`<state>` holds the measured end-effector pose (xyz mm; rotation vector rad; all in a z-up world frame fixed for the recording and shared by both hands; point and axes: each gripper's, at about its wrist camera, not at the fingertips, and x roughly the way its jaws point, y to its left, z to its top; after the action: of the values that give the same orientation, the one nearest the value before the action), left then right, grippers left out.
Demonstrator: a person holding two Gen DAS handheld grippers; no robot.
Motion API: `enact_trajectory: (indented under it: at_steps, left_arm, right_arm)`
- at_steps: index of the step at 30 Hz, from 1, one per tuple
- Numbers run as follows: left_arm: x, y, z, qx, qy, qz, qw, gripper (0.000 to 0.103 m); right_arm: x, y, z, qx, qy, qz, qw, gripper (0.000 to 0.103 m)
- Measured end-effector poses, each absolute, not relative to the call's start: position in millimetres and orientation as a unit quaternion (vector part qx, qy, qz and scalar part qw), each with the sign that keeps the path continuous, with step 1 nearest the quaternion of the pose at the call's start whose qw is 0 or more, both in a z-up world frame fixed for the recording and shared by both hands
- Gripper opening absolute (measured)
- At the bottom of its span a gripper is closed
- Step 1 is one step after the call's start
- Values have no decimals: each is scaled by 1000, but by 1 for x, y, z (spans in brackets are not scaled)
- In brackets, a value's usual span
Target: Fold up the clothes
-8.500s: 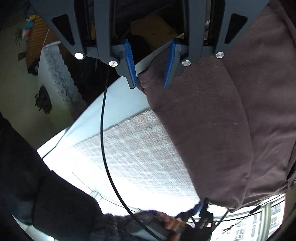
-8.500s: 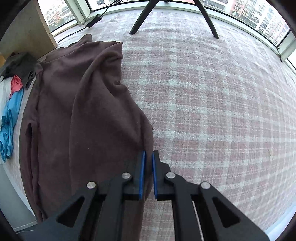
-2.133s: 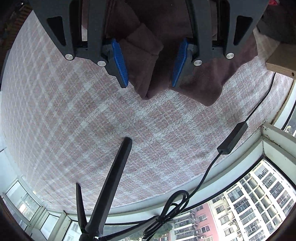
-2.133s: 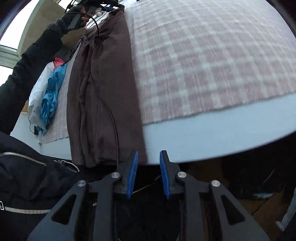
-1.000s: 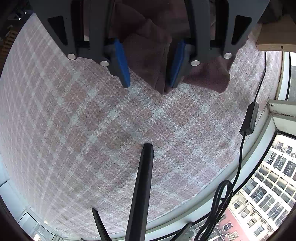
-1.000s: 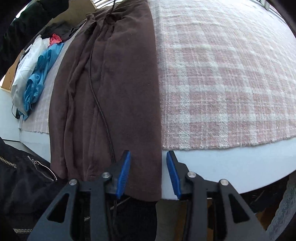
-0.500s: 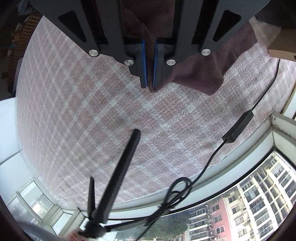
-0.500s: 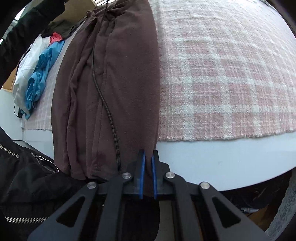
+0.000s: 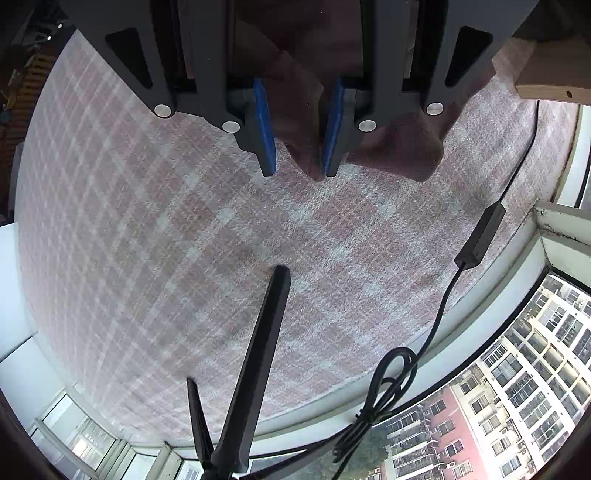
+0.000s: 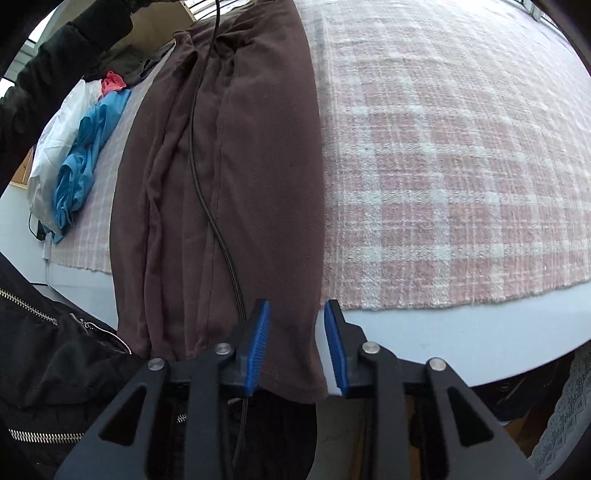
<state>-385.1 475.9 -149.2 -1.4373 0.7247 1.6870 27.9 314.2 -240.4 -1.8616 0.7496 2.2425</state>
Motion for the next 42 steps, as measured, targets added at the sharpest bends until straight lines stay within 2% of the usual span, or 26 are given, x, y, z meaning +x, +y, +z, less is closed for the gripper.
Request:
enact_trajectory:
  at_steps: [1, 2, 3, 9, 14, 18, 21, 23, 31, 34, 35, 36, 38, 42]
  left_arm:
    - [-386, 474, -149, -567, 284, 666, 393, 8]
    - [-388, 472, -149, -568, 280, 667, 393, 5]
    - [-390, 469, -149, -568, 275, 669, 392, 5]
    - [-402, 454, -147, -571, 249, 678, 390, 4]
    - [-413, 451, -145, -573, 230, 684, 389, 4]
    - [-428, 471, -145, -563, 215, 714, 357, 7]
    - [-436, 468, -128, -551, 196, 728, 358, 16]
    - [-435, 461, -112, -530, 196, 739, 366, 15]
    - [-384, 468, -161, -544, 231, 673, 444, 18]
    - [-387, 476, -184, -554, 223, 664, 451, 15]
    - [-392, 479, -192, -558, 217, 666, 446, 11]
    - [-395, 479, -191, -560, 209, 666, 446, 11]
    - [-399, 476, -184, -561, 189, 668, 451, 11]
    - [-400, 436, -121, -528, 151, 700, 457, 11]
  right_arm:
    - [28, 312, -242, -619, 250, 742, 62, 30]
    - [30, 310, -244, -622, 251, 740, 61, 23]
    - [31, 309, -245, -625, 250, 737, 62, 5]
    - [51, 308, -254, -629, 272, 724, 78, 4]
    - [27, 297, -255, -631, 281, 719, 77, 4]
    - [24, 295, -254, -643, 281, 708, 73, 4]
    - [24, 293, -250, -649, 284, 701, 76, 4]
    - [29, 290, -243, -651, 292, 696, 77, 6]
    - [28, 282, -202, -612, 310, 723, 83, 6]
    - [16, 296, -204, -615, 299, 725, 79, 6]
    - [32, 316, -204, -618, 295, 724, 79, 6]
    - [39, 324, -206, -620, 294, 723, 79, 6]
    - [41, 322, -213, -627, 294, 717, 80, 6]
    - [55, 320, -216, -634, 292, 712, 77, 6]
